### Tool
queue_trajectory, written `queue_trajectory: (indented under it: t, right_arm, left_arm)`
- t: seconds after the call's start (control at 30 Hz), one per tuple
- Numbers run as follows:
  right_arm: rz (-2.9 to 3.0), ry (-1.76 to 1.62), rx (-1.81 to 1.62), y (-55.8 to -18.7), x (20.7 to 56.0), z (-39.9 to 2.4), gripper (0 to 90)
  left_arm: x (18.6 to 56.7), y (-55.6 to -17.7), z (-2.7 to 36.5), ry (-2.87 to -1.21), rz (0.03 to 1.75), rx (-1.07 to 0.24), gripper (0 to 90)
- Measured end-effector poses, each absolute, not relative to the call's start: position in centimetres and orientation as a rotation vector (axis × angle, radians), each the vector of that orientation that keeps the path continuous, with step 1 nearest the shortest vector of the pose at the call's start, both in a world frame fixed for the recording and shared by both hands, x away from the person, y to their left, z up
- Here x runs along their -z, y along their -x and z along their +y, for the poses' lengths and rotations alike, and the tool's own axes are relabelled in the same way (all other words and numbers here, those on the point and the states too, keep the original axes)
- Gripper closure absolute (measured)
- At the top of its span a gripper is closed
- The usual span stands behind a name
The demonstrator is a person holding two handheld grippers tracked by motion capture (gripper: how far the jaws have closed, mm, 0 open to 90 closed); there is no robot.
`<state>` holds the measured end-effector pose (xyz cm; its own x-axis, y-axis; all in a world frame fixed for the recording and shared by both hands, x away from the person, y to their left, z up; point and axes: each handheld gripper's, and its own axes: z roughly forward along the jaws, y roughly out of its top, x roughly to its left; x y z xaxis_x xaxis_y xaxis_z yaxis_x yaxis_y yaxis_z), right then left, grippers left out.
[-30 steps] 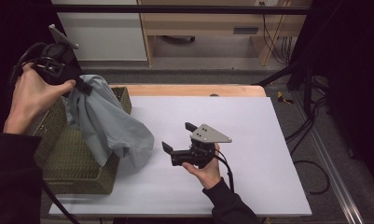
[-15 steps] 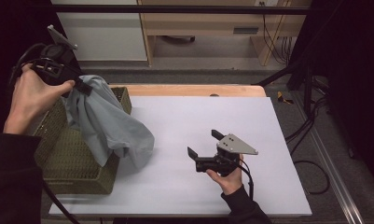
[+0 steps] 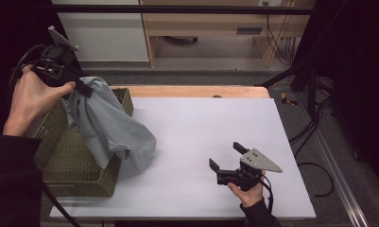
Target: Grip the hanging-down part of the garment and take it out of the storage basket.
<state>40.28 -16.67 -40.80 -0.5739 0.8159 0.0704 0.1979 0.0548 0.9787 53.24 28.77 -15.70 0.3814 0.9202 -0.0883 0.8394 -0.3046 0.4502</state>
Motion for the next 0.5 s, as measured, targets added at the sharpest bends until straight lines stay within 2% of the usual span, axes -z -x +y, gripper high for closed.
queue_trajectory:
  t: [0.5]
  right_arm:
    - [1.760,-1.062,-1.525,-39.0,41.8,-18.5,0.3]
  left_arm:
    - [15.7,-53.2,28.8,-2.224,1.514,-0.253,80.2]
